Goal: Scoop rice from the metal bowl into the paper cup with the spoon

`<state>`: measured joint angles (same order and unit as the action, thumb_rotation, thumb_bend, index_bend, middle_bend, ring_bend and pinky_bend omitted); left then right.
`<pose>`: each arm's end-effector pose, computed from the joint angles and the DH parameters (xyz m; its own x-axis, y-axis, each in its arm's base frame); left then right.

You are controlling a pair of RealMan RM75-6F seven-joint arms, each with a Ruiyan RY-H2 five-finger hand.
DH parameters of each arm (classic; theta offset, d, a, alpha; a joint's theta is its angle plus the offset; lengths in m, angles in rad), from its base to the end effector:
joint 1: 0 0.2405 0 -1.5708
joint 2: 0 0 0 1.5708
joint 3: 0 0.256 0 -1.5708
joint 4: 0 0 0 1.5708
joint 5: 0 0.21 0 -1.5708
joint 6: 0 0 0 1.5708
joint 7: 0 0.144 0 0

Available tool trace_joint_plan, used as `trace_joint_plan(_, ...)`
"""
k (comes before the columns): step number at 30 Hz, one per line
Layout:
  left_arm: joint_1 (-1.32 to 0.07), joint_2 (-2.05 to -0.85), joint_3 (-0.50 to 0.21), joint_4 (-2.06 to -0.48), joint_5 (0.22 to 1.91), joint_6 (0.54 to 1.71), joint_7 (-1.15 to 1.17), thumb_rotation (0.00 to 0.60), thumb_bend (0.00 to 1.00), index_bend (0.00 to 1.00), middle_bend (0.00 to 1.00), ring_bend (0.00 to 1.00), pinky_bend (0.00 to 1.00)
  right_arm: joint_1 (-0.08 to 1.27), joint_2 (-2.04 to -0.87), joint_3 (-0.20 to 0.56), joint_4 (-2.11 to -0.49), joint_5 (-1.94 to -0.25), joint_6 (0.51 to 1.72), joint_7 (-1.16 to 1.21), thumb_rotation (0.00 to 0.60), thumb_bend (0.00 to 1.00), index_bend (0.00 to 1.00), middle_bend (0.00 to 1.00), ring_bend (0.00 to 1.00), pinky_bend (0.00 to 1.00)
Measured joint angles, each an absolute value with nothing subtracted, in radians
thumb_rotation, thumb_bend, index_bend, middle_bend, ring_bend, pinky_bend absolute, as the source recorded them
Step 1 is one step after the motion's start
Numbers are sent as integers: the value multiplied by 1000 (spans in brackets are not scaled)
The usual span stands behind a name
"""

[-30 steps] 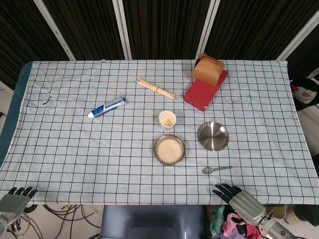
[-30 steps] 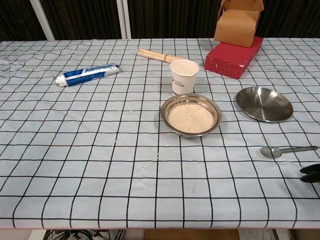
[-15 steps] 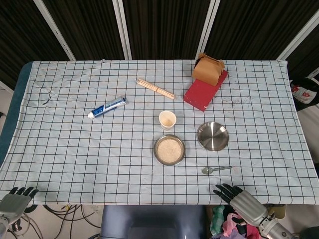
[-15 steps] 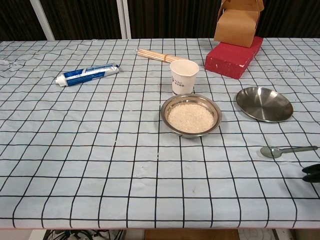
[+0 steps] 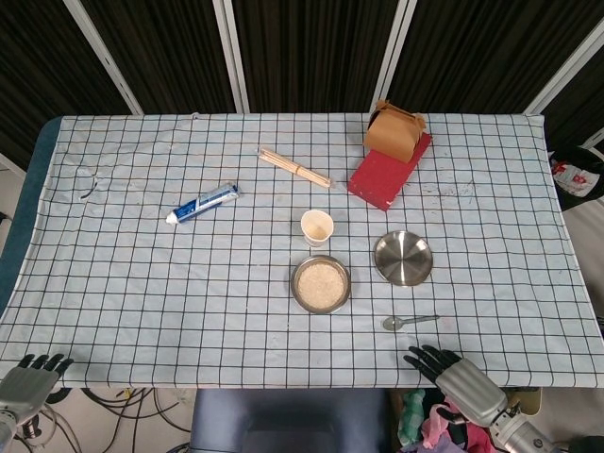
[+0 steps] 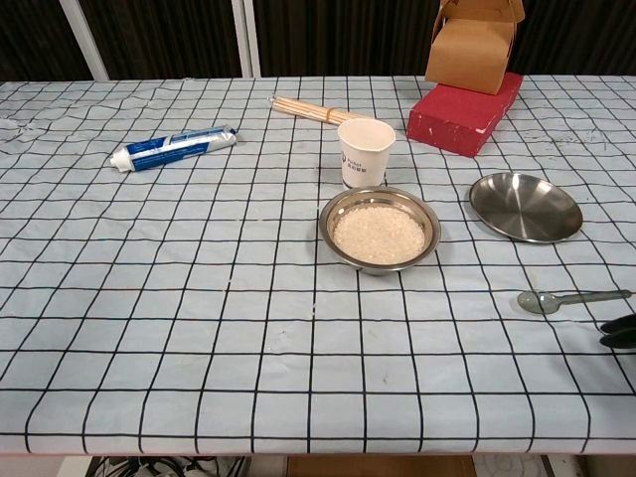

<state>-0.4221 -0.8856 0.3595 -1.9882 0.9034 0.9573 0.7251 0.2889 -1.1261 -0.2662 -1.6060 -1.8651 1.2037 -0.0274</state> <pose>-0.3308 0.1288 0.1288 0.5775 0.7646 0.2861 0.6063 -0.1670 -0.7775 -0.2814 -0.1417 0.0728 0.5831 -0.4214 0.6946 -0.7796 -0.5308 0.3324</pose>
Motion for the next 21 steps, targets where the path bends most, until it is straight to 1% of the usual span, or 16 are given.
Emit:
trace_joint_plan(2, -422, -885, 360, -1988, 905, 958, 724, 600, 61, 0, 0, 0, 0, 284, -1130, -254, -1609, -1855, 1219, -28, 600, 250, 38, 239, 288, 352)
trace_joint_plan(4, -421, -884, 360, -1988, 906, 959, 723, 600, 61, 0, 0, 0, 0, 277, -1137, -237, -1611, -1843, 1240, -32, 600, 264, 84, 387, 449, 505)
trace_joint_plan(5, -421, -884, 360, -1988, 907, 959, 723, 600, 61, 0, 0, 0, 0, 272, -1143, -221, -1612, -1834, 1257, -40, 600, 267, 95, 440, 505, 562)
trace_joint_plan(7, -420, -884, 361, -1988, 910, 961, 721, 600, 61, 0, 0, 0, 0, 264, -1156, -195, -1613, -1816, 1282, -57, 600, 276, 124, 589, 658, 713)
trace_joint_plan(9, -419, -883, 361, -1990, 913, 961, 718, 600, 61, 0, 0, 0, 0, 258, -1175, -162, -1613, -1791, 1300, -84, 600, 281, 152, 701, 768, 812)
trace_joint_plan(10, -419, -883, 360, -1990, 915, 962, 716, 600, 62, 0, 0, 0, 0, 257, -1182, -148, -1612, -1779, 1302, -96, 600, 282, 163, 741, 806, 847)
trace_joint_plan(12, -418, -882, 359, -1991, 921, 964, 711, 600, 61, 0, 0, 0, 0, 259, -1201, -117, -1610, -1748, 1300, -127, 600, 290, 216, 846, 906, 935)
trace_joint_plan(15, -413, -882, 356, -1987, 934, 969, 701, 600, 61, 0, 0, 0, 0, 269, -1227, -79, -1607, -1702, 1278, -176, 600, 307, 291, 944, 987, 996)
trace_joint_plan(16, -412, -882, 356, -1985, 936, 970, 699, 600, 61, 0, 0, 0, 0, 273, -1235, -68, -1605, -1688, 1268, -191, 600, 311, 312, 969, 998, 1000)
trace_joint_plan(18, -411, -882, 355, -1983, 939, 969, 696, 600, 61, 0, 0, 0, 0, 285, -1255, -46, -1598, -1656, 1244, -225, 600, 312, 339, 992, 1000, 1000)
trace_joint_plan(21, -412, -880, 354, -1982, 939, 965, 692, 600, 61, 0, 0, 0, 0, 302, -1284, -22, -1585, -1609, 1207, -263, 600, 313, 375, 1000, 1000, 1000)
